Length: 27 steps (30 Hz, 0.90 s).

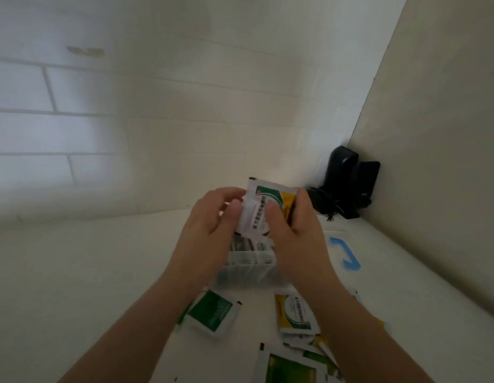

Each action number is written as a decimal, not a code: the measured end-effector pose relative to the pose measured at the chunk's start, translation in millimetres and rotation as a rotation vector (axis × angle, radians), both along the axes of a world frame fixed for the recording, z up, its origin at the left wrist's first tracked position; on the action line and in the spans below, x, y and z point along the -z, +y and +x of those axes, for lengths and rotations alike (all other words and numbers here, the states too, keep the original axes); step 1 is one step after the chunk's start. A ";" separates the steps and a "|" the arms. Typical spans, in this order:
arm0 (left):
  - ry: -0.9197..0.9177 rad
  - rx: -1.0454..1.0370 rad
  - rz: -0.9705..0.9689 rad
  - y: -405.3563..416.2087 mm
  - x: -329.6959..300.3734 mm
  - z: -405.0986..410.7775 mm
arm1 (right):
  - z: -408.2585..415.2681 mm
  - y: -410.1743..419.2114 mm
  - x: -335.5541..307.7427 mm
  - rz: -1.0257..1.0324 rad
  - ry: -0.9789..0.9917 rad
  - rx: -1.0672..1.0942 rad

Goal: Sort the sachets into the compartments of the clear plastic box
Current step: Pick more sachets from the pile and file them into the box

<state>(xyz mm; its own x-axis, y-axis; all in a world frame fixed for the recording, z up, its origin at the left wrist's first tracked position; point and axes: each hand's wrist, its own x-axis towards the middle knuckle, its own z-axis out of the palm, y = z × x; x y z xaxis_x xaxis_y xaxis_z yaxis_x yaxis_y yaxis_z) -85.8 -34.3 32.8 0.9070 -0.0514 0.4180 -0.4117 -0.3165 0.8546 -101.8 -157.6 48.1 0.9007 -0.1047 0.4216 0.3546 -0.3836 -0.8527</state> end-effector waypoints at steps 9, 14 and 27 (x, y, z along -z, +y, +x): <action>-0.036 0.397 1.006 39.7 6.3 65.2 | 69.4 -1.9 27.7 -0.147 0.297 0.128; -0.181 0.416 1.022 43.8 24.0 60.8 | 70.2 -6.5 33.9 -0.249 0.301 0.075; -0.328 0.223 0.824 42.5 46.8 54.9 | 71.2 7.3 21.7 -0.635 0.454 -0.179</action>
<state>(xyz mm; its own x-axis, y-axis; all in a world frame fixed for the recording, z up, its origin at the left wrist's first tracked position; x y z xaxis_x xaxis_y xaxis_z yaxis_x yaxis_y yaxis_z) -30.9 8.2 -14.0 0.6825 -0.6074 0.4065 -0.7187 -0.6587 0.2226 -30.5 -150.3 26.4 0.9790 0.1949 -0.0599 0.1274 -0.8141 -0.5665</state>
